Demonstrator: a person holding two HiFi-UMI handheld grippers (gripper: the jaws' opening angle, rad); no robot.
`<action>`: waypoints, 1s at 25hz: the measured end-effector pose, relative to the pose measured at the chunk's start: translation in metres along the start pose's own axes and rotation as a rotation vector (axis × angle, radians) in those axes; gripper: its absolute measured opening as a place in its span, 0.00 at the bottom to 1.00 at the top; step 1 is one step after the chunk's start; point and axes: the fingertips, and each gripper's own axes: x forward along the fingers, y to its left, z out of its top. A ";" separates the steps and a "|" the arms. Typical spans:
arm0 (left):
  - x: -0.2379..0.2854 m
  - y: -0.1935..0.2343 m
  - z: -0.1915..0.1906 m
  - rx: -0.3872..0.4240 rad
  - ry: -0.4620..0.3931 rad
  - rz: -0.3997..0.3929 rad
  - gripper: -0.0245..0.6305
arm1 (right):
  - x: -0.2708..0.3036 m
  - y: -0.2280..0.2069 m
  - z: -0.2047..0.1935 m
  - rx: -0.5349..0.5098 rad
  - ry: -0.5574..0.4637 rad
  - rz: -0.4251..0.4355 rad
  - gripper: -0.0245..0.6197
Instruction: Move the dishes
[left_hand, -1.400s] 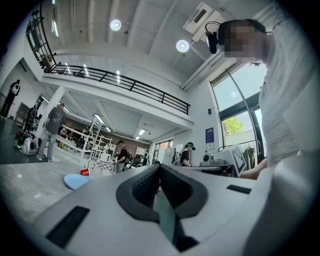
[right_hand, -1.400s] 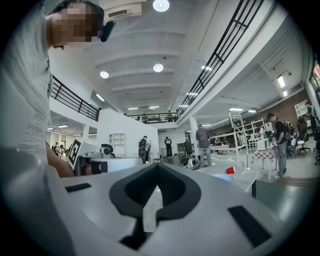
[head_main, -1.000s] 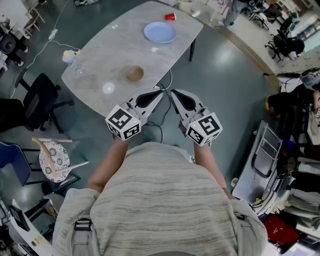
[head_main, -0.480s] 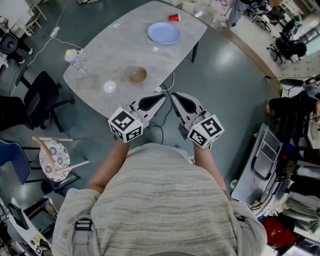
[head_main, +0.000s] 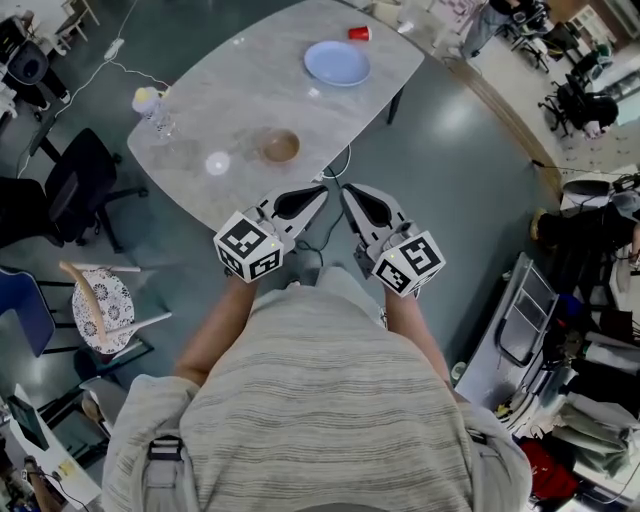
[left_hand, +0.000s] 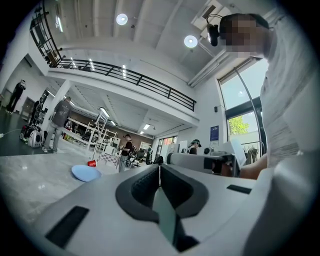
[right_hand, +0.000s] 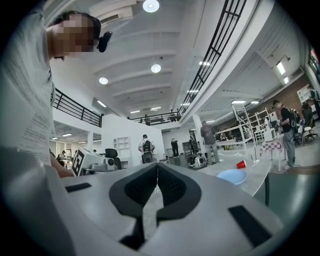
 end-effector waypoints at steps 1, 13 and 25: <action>0.002 0.001 0.000 -0.003 0.000 0.000 0.07 | 0.000 -0.003 0.000 0.004 -0.001 -0.003 0.07; 0.059 0.049 0.004 -0.011 0.004 0.020 0.07 | 0.030 -0.074 0.002 0.023 0.017 -0.003 0.07; 0.155 0.133 0.010 -0.011 0.004 0.160 0.07 | 0.081 -0.190 0.008 -0.006 0.106 0.142 0.07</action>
